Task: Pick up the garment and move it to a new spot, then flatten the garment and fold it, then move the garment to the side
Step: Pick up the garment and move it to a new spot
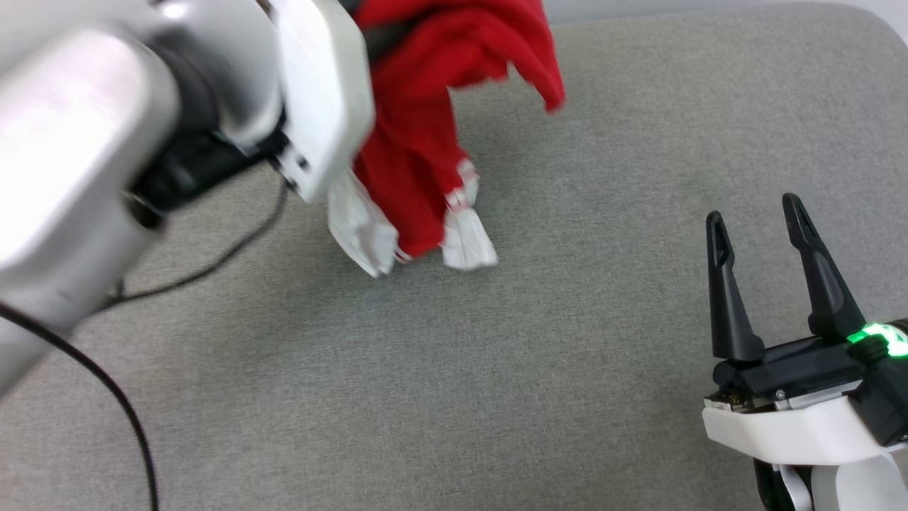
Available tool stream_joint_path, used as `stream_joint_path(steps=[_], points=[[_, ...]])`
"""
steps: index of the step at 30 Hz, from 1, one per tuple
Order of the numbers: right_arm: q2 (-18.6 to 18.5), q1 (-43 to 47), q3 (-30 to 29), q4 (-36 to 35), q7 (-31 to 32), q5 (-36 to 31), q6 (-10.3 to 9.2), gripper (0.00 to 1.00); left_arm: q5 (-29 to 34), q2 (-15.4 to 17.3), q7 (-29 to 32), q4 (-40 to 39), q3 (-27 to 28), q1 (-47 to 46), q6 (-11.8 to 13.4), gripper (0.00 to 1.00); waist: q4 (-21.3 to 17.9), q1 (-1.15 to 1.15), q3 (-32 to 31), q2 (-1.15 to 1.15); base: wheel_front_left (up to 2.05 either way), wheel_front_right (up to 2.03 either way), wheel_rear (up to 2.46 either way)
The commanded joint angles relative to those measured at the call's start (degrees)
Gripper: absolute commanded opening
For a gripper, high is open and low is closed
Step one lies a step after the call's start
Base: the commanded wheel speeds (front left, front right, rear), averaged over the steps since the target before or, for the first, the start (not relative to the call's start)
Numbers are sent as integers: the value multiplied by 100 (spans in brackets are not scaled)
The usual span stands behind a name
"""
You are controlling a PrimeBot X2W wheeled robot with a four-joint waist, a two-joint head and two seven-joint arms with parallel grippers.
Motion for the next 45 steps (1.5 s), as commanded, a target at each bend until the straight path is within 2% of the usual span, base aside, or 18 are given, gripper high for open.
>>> stream_joint_path(steps=[1, 11, 14, 22, 26, 27, 28, 32, 35, 41, 45], points=[[18, 28, -17, 17, -14, 31, -2, 100, 49, -77, -62, -16, -154, 230, 4, 0, -69, 1, 74, 0, 0, 0, 0], [18, -41, -88, 145, -14, 68, -2, 100, 99, -850, -492, 488, -1283, 1556, 4, 0, -163, 1, 281, 0, 0, 0, 0], [18, -55, -93, 171, -14, 62, -2, 100, 226, -1082, -449, 661, -1501, 1940, 4, 0, -163, 1, 303, 0, 0, 0, 0], [18, -58, -104, 262, -14, 41, -2, 100, 532, -1566, -110, 767, -1605, 2790, 3, 0, -112, 1, 291, 0, 0, 0, 0], [18, -29, -118, 307, -14, 30, -2, 100, 756, -1648, -219, 848, -1603, 2831, 3, 0, -61, 1, 213, 0, 0, 0, 0], [18, -6, -124, 321, -14, 24, -2, 100, 772, -1670, -371, 910, -1603, 2778, 4, 41, -45, 1, 178, 0, 0, 0, 0], [18, 21, -132, 335, -14, 19, -2, 100, 811, -1702, -534, 954, -1602, 2727, 4, 100, -29, 1, 137, 0, 0, 0, 0], [18, 148, -131, 397, -14, 15, -2, 100, 1022, -1794, -1342, 1096, -1424, 2624, 61, 100, 18, 1, -89, 0, 0, 0, 0], [18, 211, -113, 427, -14, -34, -2, 100, 1195, -1838, -2014, 1084, -1174, 2729, 322, 100, 53, 1, -272, 0, 0, 0, 0], [18, 386, -126, 488, -14, -67, -2, 100, 1567, -1687, -3168, 993, -731, 3026, 1088, 100, 158, 1, -579, 0, 0, 0, 0], [18, 507, -168, 545, -14, -58, -2, 100, 1756, -1486, -3897, 1032, -363, 3383, 1791, 100, 257, 1, -723, 0, 0, 0, 0]])
